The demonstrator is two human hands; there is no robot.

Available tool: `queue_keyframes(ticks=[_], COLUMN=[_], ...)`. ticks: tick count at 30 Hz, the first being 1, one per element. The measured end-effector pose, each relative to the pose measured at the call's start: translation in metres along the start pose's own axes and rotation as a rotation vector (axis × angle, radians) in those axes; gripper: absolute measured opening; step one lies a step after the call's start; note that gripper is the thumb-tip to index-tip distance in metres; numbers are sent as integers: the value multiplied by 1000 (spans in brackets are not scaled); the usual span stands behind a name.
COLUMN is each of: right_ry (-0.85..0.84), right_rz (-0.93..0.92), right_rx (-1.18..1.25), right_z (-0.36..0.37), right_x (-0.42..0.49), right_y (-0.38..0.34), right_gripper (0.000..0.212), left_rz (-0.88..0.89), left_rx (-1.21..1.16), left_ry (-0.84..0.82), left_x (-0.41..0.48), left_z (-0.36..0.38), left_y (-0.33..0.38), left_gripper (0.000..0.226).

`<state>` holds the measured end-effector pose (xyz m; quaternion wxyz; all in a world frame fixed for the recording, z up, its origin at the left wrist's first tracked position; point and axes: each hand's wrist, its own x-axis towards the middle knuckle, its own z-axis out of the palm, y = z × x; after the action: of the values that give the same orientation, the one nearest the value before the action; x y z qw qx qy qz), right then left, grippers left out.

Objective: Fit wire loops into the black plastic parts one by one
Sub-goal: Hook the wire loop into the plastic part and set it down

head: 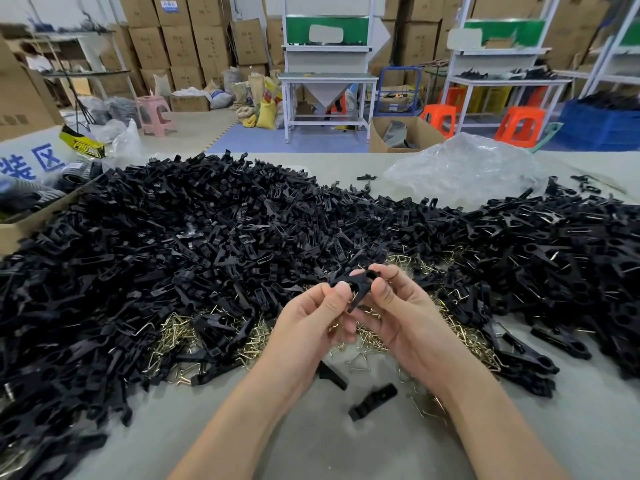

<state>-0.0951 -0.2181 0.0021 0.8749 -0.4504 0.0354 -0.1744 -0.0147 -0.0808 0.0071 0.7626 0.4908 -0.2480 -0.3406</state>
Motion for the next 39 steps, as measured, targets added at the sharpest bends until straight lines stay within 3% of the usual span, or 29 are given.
queue_keyframes(ticks=[2,8,13,18,24,33,39], right_ry=[-6,-78,-65,-20,-54,-164,-67], right_rz=[0,20,-49,-47,-34,-9,-69], right_rx=[-16,-207,-396,-488,-498,-468,-550], right_z=[0,5,8,11,15,13,12], right_x=[0,0,-4,-5,-7,-7,-7], right_y=[1,6,8,7,5,7,12], right_gripper=[34,50,35,15,19,24,21], left_rz=[-12,-49,36,57,47,103,92], left_rx=[-4,-35,45,72,83,148,278], left_ry=[-20,-39,44,2,-82,-120,-68], left_x=[-1,-1,-2,-5,-9,-9,-10], left_z=[2,5,2,2,1,-5,-4], left_y=[-1,-7,-8,-3,1,-5,-7], left_gripper=[53,27,38,51,72,62,63])
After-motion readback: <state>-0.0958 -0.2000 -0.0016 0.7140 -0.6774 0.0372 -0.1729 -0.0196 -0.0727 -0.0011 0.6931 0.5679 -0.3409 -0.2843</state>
